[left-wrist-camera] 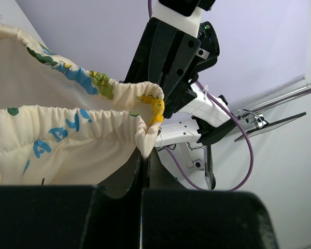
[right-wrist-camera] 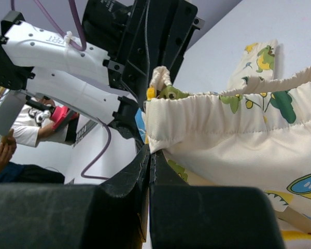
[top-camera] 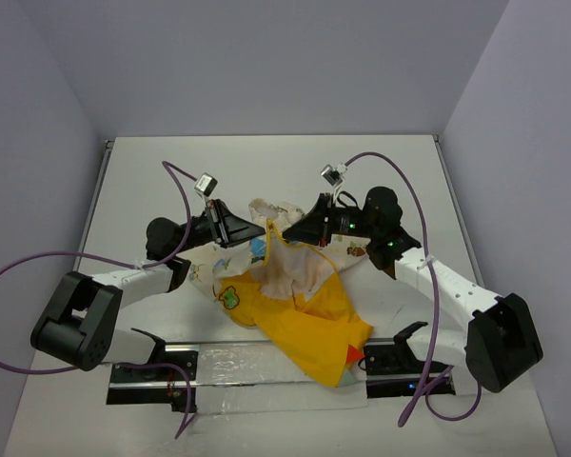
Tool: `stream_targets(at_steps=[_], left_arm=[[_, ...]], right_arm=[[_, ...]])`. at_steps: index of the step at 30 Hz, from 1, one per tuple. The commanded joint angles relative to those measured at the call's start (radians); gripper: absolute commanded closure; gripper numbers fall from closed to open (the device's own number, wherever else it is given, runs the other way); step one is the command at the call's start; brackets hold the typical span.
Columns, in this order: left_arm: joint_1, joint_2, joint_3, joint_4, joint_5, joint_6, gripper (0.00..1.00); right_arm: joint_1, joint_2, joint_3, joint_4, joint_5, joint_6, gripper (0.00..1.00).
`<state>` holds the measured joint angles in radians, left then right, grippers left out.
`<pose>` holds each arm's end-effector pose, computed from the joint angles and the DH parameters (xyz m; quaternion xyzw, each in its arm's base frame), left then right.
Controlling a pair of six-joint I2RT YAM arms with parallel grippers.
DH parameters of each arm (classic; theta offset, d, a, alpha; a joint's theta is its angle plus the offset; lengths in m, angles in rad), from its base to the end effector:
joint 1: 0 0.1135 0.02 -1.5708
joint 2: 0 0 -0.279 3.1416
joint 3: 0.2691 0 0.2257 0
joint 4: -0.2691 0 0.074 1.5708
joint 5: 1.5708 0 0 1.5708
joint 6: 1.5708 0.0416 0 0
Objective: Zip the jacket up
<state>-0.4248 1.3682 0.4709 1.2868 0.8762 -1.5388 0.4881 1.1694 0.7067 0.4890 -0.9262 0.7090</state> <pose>0.2051 -0.1279 0.2924 0.0325 0.6143 -0.7566 0.2214 0.1888 0.1379 0.3295 -0.2492 0.6557 0.6186 0.3539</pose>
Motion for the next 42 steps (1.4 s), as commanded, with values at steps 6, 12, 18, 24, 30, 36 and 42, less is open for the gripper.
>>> stream_targets(at_steps=[6, 12, 18, 24, 30, 36, 42], left_arm=[[-0.017, -0.015, 0.012, 0.573, -0.007, 0.022, 1.0], [-0.021, -0.016, 0.015, 0.572, -0.011, 0.021, 1.0], [-0.026, -0.024, 0.013, 0.572, -0.006, 0.016, 1.0], [-0.029, -0.024, 0.016, 0.574, 0.007, -0.006, 1.0], [-0.04, -0.027, 0.03, 0.574, 0.013, -0.021, 1.0], [-0.055, -0.023, 0.041, 0.574, 0.014, -0.022, 1.0], [-0.066, -0.015, 0.059, 0.574, 0.02, -0.024, 1.0]], right_arm=[[0.051, -0.004, 0.004, 0.159, 0.099, 0.073, 1.0], [0.067, -0.007, -0.016, 0.194, 0.149, 0.095, 1.0], [0.067, 0.002, -0.013, 0.2, 0.167, 0.086, 1.0], [0.067, 0.016, -0.004, 0.191, 0.159, 0.053, 1.0], [0.066, 0.022, -0.003, 0.174, 0.155, 0.02, 1.0], [0.066, 0.021, 0.006, 0.157, 0.145, -0.005, 1.0], [0.066, 0.03, 0.03, 0.101, 0.152, -0.051, 1.0]])
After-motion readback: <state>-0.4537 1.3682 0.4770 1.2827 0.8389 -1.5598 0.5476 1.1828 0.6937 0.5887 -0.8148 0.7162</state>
